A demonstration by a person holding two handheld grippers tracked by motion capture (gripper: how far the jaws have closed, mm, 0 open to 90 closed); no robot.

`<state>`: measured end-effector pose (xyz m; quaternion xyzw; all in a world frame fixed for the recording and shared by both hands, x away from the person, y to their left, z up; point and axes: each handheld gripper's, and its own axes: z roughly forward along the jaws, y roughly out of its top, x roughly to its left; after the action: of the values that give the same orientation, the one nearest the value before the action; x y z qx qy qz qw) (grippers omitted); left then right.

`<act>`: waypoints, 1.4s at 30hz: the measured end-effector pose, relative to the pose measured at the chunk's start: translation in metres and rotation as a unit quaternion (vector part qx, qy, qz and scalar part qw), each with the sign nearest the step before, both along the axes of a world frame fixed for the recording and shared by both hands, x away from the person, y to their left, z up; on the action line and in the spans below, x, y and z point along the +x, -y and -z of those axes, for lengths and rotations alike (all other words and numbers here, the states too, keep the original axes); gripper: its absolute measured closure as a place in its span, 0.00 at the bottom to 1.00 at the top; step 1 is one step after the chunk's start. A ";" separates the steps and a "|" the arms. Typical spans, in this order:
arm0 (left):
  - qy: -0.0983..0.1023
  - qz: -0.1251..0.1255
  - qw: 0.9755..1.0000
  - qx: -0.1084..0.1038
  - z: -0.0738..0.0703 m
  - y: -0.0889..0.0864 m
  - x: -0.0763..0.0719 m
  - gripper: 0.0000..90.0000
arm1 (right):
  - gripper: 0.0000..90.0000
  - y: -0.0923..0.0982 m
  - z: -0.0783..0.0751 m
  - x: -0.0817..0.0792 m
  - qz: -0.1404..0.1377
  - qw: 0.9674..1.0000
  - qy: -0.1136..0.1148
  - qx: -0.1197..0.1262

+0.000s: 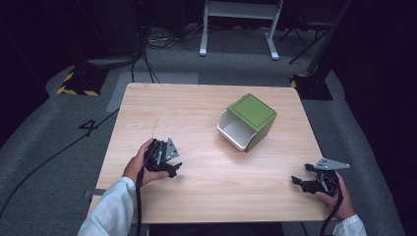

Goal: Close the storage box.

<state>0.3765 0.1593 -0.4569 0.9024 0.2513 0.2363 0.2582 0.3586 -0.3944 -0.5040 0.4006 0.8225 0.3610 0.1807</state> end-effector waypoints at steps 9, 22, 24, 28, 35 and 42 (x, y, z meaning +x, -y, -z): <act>-0.011 -0.031 0.999 -0.015 0.017 -0.027 -0.012 0.19 | 0.18 0.000 0.000 0.000 0.000 1.000 0.000 0.001; -0.059 -0.079 0.993 -0.071 0.034 -0.064 -0.024 0.19 | 0.18 0.000 0.000 0.000 0.000 1.000 0.000 0.000; -0.075 -0.095 0.989 -0.082 0.037 -0.068 -0.024 0.18 | 0.18 0.000 0.000 0.000 0.001 1.000 0.000 0.000; -0.075 -0.107 0.987 -0.094 0.039 -0.081 -0.026 0.18 | 0.18 0.000 0.000 0.000 0.000 1.000 0.000 0.001; -0.072 -0.125 0.979 -0.146 0.048 -0.095 -0.032 0.18 | 0.18 0.000 0.000 0.000 0.001 1.000 0.000 0.001; -0.073 -0.136 0.977 -0.149 0.048 -0.093 -0.034 0.18 | 0.18 0.000 0.000 0.000 -0.001 1.000 -0.001 0.001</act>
<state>0.3428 0.2526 -0.5047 0.8261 0.4221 0.1628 0.3361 0.3587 -0.3947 -0.5039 0.3998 0.8229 0.3617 0.1794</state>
